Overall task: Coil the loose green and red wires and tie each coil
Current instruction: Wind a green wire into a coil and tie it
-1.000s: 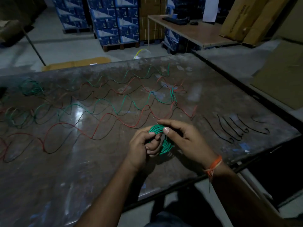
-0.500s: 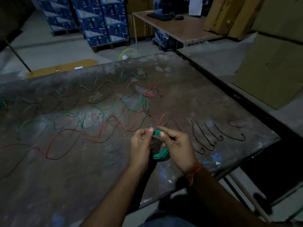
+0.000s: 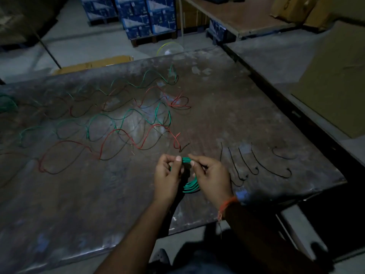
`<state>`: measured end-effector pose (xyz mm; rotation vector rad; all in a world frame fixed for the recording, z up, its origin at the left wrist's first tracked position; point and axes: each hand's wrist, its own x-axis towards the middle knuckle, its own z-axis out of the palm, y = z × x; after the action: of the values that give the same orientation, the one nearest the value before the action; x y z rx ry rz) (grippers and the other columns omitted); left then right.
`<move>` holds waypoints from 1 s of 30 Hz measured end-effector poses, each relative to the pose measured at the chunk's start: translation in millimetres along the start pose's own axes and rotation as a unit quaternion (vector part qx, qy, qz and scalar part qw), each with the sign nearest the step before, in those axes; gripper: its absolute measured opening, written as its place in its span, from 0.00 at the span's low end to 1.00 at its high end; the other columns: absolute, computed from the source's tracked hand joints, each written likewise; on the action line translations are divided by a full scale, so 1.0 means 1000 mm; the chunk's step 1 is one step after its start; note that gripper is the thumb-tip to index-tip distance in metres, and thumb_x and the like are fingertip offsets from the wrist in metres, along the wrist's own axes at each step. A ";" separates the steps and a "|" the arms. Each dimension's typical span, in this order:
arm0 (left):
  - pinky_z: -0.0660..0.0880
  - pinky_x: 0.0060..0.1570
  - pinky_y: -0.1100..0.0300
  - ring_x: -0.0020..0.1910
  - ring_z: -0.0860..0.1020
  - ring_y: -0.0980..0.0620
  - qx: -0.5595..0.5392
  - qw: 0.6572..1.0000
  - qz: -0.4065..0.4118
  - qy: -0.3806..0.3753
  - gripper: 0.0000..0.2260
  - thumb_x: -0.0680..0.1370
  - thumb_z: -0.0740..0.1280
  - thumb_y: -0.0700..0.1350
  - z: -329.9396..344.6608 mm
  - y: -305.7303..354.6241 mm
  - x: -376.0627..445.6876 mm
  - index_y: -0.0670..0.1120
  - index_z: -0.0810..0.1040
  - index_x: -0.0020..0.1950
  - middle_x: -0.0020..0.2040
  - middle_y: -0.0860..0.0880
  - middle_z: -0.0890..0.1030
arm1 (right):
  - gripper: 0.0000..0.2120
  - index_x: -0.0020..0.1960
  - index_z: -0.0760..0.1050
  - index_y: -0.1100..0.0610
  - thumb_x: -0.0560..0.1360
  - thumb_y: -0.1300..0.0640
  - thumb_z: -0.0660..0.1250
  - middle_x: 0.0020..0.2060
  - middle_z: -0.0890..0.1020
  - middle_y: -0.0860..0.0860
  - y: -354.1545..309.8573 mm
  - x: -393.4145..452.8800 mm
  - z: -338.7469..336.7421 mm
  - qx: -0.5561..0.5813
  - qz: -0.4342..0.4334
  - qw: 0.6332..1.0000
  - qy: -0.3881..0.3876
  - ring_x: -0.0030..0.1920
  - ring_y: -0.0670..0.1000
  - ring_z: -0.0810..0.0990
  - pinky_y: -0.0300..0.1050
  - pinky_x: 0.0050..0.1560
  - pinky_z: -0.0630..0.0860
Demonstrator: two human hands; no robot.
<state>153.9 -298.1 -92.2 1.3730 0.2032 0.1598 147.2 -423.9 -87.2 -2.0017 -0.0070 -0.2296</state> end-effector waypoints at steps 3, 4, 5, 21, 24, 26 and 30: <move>0.67 0.33 0.54 0.31 0.70 0.50 0.049 0.999 0.008 -0.008 0.08 0.79 0.68 0.48 -0.002 -0.005 0.003 0.51 0.72 0.41 0.31 0.47 0.74 | 0.11 0.60 0.84 0.52 0.79 0.58 0.69 0.50 0.87 0.44 0.003 0.008 -0.005 0.009 0.042 0.998 -0.055 0.50 0.40 0.84 0.45 0.55 0.82; 0.67 0.34 0.52 0.32 0.70 0.50 0.067 0.998 0.012 -0.007 0.08 0.78 0.68 0.50 -0.003 -0.006 0.004 0.52 0.73 0.40 0.31 0.47 0.75 | 0.09 0.57 0.85 0.52 0.79 0.57 0.69 0.47 0.87 0.45 0.002 0.010 -0.008 -0.001 0.050 0.997 -0.059 0.48 0.42 0.85 0.46 0.52 0.82; 0.67 0.35 0.51 0.32 0.70 0.50 0.077 0.997 0.014 -0.003 0.08 0.78 0.68 0.52 -0.003 -0.006 0.004 0.53 0.73 0.40 0.31 0.47 0.75 | 0.07 0.54 0.85 0.53 0.79 0.56 0.69 0.43 0.87 0.45 0.002 0.011 -0.011 -0.016 0.052 0.997 -0.051 0.44 0.43 0.85 0.45 0.48 0.82; 0.65 0.31 0.59 0.28 0.68 0.56 0.081 0.997 0.011 -0.003 0.09 0.81 0.66 0.50 -0.009 -0.014 0.009 0.51 0.70 0.42 0.30 0.53 0.74 | 0.10 0.40 0.73 0.59 0.80 0.57 0.65 0.46 0.82 0.59 -0.022 0.039 -0.018 -0.372 0.127 0.914 -0.101 0.49 0.61 0.81 0.44 0.41 0.69; 0.64 0.28 0.63 0.26 0.67 0.57 0.046 0.999 -0.013 -0.002 0.10 0.84 0.63 0.42 -0.007 -0.012 0.007 0.48 0.69 0.43 0.28 0.54 0.72 | 0.11 0.38 0.74 0.57 0.78 0.55 0.66 0.39 0.82 0.54 -0.021 0.038 -0.026 -0.284 0.122 0.946 -0.094 0.43 0.57 0.81 0.46 0.40 0.74; 0.68 0.33 0.59 0.29 0.69 0.52 0.021 0.999 -0.025 0.014 0.09 0.81 0.65 0.45 -0.005 -0.011 0.005 0.50 0.71 0.41 0.30 0.50 0.73 | 0.06 0.41 0.75 0.54 0.78 0.57 0.66 0.34 0.82 0.51 -0.021 0.034 -0.038 -0.160 0.100 0.981 -0.044 0.37 0.53 0.81 0.47 0.38 0.76; 0.68 0.34 0.55 0.32 0.71 0.48 0.016 0.998 -0.040 0.036 0.08 0.76 0.67 0.50 -0.001 -0.007 0.004 0.54 0.74 0.38 0.34 0.44 0.75 | 0.06 0.43 0.74 0.61 0.79 0.66 0.62 0.28 0.81 0.52 -0.043 0.021 -0.061 0.115 0.077 0.990 -0.023 0.27 0.44 0.76 0.38 0.30 0.70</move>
<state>157.9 -297.9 -99.9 1.3891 0.3221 0.1407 154.0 -462.0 -20.2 -1.7667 0.0877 -0.0804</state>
